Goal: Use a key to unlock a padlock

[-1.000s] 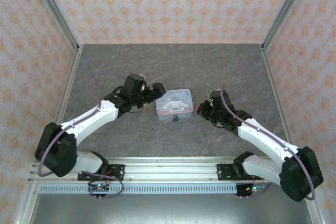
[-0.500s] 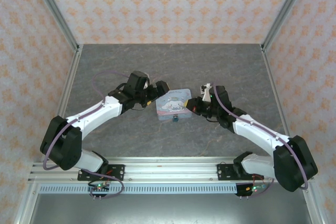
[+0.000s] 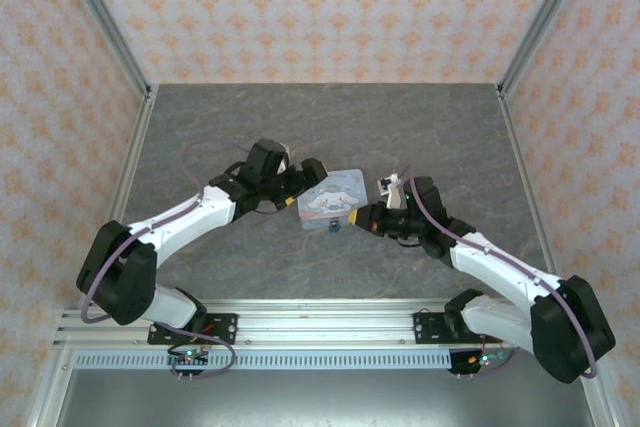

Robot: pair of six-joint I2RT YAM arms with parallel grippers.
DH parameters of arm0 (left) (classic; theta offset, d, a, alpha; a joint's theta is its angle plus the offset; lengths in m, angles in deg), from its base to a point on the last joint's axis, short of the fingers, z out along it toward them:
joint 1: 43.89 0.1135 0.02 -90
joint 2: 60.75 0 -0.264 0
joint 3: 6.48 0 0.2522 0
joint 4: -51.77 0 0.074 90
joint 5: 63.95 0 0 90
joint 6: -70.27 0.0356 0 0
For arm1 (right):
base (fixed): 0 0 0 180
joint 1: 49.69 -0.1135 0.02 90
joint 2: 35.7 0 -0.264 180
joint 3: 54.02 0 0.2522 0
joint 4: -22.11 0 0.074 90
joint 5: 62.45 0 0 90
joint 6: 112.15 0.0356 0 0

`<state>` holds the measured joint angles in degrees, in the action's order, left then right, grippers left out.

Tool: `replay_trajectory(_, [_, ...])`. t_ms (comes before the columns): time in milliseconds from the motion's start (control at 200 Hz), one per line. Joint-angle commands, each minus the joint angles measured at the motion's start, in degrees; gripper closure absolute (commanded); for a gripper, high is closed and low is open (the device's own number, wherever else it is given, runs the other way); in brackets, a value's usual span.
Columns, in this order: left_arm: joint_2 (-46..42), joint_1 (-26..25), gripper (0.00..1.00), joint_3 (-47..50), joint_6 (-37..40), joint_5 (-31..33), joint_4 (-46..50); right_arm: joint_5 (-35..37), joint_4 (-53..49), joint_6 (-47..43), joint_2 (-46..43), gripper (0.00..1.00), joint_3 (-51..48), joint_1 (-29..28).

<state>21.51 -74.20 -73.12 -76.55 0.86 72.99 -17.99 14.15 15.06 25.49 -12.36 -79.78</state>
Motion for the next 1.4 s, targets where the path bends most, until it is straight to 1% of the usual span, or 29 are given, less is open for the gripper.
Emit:
replay_trajectory(0, [-0.9, -0.2, 0.06, 1.7, -2.7, -3.8, -6.8, -2.0, 8.0, 0.4, 0.5, 1.0, 0.3, 0.6])
replay_trajectory(120, [-0.2, -0.2, 0.2, 2.7, -5.4, -5.9, -12.7, -3.6, 14.4, 2.9, 3.5, 1.0, 1.0, 1.7])
replay_trajectory(260, [0.7, -0.2, 0.32, 2.8, -8.4, -7.6, -18.6, -5.1, 20.3, 5.1, 7.4, 1.0, 2.9, 1.9])
replay_trajectory(425, [1.1, -0.2, 0.44, 1.7, -8.5, -8.3, -19.6, -5.2, 23.7, 6.7, 10.4, 1.0, 5.3, 2.1])
replay_trajectory(505, [1.3, -0.3, 0.45, 1.8, -8.6, -8.2, -20.1, -5.2, 25.7, 8.0, 11.3, 1.0, 5.8, 2.2])
replay_trajectory(601, [2.0, -0.3, 0.49, 2.6, -9.4, -8.2, -21.8, -4.8, 27.9, 9.6, 12.0, 1.0, 6.0, 2.4])
replay_trajectory(656, [2.5, -0.3, 0.5, 3.3, -10.6, -8.3, -24.1, -4.7, 28.9, 10.1, 12.3, 1.0, 6.2, 2.4])
replay_trajectory(766, [4.1, -0.2, 0.56, 4.3, -13.8, -8.8, -29.1, -4.4, 30.4, 11.5, 13.1, 1.0, 6.4, 2.4])
replay_trajectory(846, [4.8, -0.2, 0.57, 4.2, -15.0, -9.2, -31.5, -3.9, 31.5, 12.1, 13.4, 1.0, 6.5, 2.4])
replay_trajectory(1051, [5.1, -0.3, 0.59, 3.7, -15.6, -9.5, -32.1, -2.6, 32.8, 13.0, 14.0, 1.0, 6.6, 2.4])
replay_trajectory(1211, [5.5, -0.2, 0.65, 4.0, -16.4, -9.9, -33.0, -2.0, 33.3, 13.5, 14.7, 1.0, 6.6, 2.4])
replay_trajectory(1391, [5.8, -0.4, 0.66, 4.4, -17.0, -10.1, -33.9, -1.6, 33.8, 13.8, 15.4, 1.0, 6.7, 2.4])
